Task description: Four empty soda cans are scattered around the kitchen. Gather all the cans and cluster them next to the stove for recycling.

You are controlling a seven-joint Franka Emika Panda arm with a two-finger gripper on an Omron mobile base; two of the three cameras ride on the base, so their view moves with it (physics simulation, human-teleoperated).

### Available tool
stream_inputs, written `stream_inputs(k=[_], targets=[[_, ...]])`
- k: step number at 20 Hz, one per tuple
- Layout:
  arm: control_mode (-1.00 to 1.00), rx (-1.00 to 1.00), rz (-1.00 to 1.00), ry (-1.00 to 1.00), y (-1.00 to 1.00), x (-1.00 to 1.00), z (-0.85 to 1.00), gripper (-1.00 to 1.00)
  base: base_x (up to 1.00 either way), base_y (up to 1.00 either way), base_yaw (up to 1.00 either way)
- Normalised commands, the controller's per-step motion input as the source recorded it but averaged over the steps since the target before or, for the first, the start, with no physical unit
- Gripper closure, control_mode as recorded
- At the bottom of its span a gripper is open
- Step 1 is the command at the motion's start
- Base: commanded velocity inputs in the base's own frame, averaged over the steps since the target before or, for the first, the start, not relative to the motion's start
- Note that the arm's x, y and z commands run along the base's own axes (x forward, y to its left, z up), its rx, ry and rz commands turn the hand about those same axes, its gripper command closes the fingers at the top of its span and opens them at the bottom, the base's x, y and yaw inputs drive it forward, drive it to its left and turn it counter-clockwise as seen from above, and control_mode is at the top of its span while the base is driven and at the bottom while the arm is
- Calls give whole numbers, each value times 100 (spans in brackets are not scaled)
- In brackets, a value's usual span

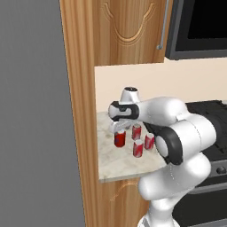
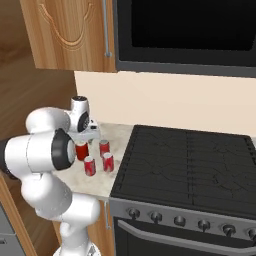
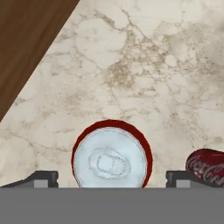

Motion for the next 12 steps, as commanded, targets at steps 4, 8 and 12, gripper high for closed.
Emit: stream_inputs(k=[4,8,12], targets=[[-100,0,0,0,-11,-31,32,-100,0,0,0],[-100,0,-1,-5,-22,-43,25,-100,0,0,0],[-100,0,-5,-19,-25,-56,11,-100,0,0,0]])
